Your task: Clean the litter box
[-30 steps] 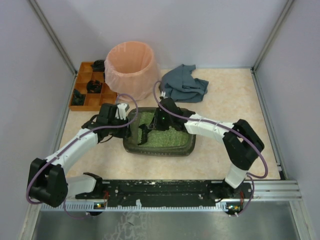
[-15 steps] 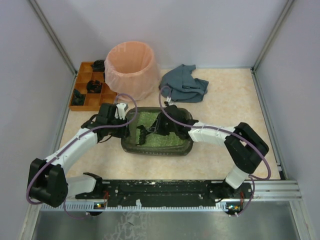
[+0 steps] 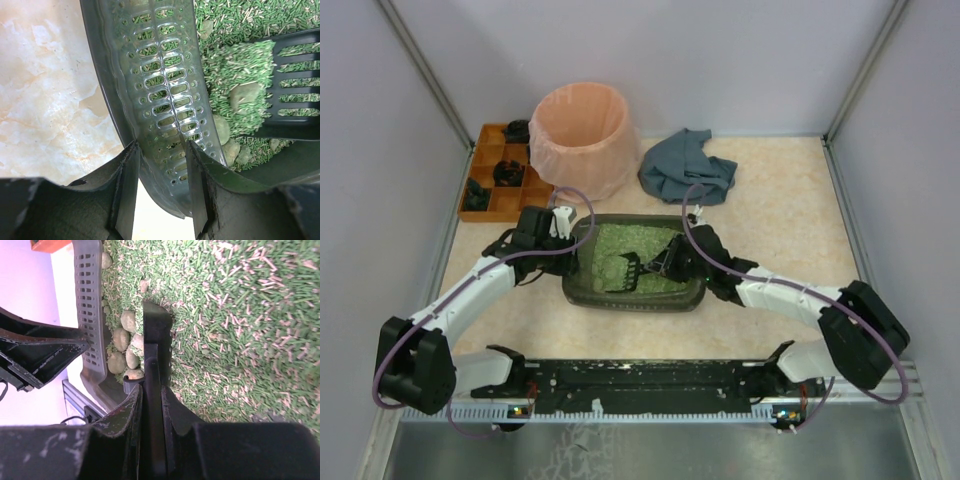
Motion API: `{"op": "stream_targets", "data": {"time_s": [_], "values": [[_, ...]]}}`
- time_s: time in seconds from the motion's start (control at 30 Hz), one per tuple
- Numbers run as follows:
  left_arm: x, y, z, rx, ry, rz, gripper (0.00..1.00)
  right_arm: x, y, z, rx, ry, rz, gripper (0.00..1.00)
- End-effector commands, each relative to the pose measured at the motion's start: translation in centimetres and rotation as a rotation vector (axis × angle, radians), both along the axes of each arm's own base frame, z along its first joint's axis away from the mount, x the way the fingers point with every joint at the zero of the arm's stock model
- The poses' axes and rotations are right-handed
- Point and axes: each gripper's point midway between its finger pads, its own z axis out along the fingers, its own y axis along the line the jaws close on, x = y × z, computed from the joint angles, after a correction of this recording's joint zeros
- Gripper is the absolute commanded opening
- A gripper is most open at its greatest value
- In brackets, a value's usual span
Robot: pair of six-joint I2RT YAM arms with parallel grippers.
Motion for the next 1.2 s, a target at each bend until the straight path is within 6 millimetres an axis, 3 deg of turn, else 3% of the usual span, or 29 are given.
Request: {"op": "stream_targets", "data": {"time_s": [0.0,0.23,0.53,0.73,0.93,1.03,1.17], "values": [[-0.3,-2.1,0.7,-0.073,0.006,-0.068,0.47,1.2,-3.4,0.9,-0.065,-0.070,-0.103,0.00],[-0.4,-2.1,0.8,-0.072,0.005,-0.069,0.47,1.5,-5.5,2.2,-0.007,-0.114,-0.163,0.00],[-0.3,-2.1,0.9,-0.073,0.000,-0.069,0.46,1.8,-5.8,4.8,0.227,-0.166,-0.134,0.00],[-0.3,-2.0,0.9,-0.071,-0.002,-0.069,0.46,2.4,-7.1,6.0,0.273,-0.195,-0.155,0.00],[-0.3,-2.0,0.9,-0.071,-0.002,-0.071,0.46,1.7,-6.2,6.7,0.343,-0.182,-0.057,0.00],[-0.3,-2.0,1.0,-0.070,-0.006,-0.070,0.47,2.4,-7.9,6.6,0.364,-0.175,-0.153,0.00],[-0.2,-2.0,1.0,-0.069,-0.008,-0.071,0.46,1.5,-6.3,7.8,0.430,-0.180,-0.015,0.00]]}}
